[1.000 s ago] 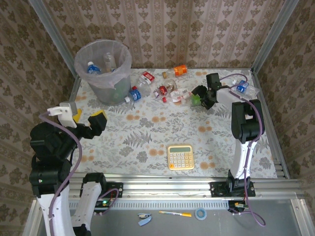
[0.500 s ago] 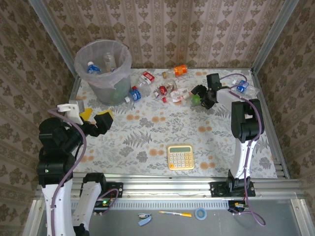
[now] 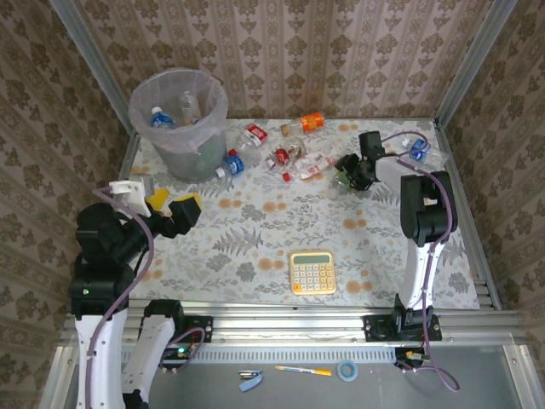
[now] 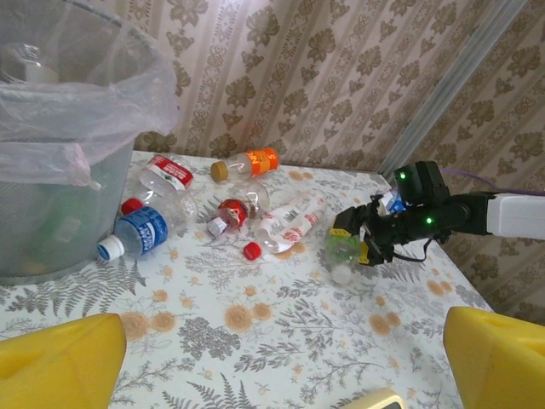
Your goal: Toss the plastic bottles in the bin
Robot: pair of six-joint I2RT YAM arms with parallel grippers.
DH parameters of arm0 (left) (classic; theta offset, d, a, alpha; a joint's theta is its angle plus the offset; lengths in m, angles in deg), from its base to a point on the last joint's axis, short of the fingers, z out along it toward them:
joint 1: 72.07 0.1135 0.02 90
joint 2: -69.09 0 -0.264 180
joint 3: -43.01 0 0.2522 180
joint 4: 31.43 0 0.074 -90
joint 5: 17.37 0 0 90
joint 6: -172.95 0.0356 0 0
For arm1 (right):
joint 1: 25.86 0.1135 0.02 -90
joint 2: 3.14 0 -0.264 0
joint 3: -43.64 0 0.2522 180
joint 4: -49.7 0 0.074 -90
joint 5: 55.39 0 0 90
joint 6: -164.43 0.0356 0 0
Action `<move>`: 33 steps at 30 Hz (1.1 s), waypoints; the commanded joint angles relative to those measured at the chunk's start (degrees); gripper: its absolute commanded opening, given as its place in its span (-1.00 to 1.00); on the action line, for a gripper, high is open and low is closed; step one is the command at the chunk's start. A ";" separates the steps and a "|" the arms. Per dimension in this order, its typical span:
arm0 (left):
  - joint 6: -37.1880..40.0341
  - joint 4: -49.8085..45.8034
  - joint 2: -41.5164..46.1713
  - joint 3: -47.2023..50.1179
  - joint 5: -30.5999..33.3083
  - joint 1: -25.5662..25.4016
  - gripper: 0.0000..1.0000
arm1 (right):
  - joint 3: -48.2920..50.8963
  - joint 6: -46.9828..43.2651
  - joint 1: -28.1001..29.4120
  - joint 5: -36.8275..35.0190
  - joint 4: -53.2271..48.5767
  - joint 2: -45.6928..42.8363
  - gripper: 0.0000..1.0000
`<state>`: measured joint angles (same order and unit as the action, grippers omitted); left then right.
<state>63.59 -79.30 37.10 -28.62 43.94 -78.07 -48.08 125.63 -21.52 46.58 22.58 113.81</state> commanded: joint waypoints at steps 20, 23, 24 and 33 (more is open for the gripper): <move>-1.51 25.32 -25.06 5.40 18.01 -44.12 0.99 | 16.67 -0.59 8.55 2.49 7.48 -28.85 0.15; -4.57 30.84 -30.82 4.99 14.67 -44.17 1.00 | 16.61 -1.29 11.51 3.15 7.31 -32.33 0.16; -5.17 31.87 -32.75 4.40 13.72 -44.18 1.00 | 16.61 -1.37 12.64 3.51 7.21 -33.24 0.16; -10.34 37.20 -42.64 2.06 10.19 -41.81 0.97 | 19.92 1.24 19.11 5.47 10.06 -36.79 0.17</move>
<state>56.27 -46.67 -4.64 -24.62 56.56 -120.58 -29.59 125.69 -3.44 50.78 30.75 77.83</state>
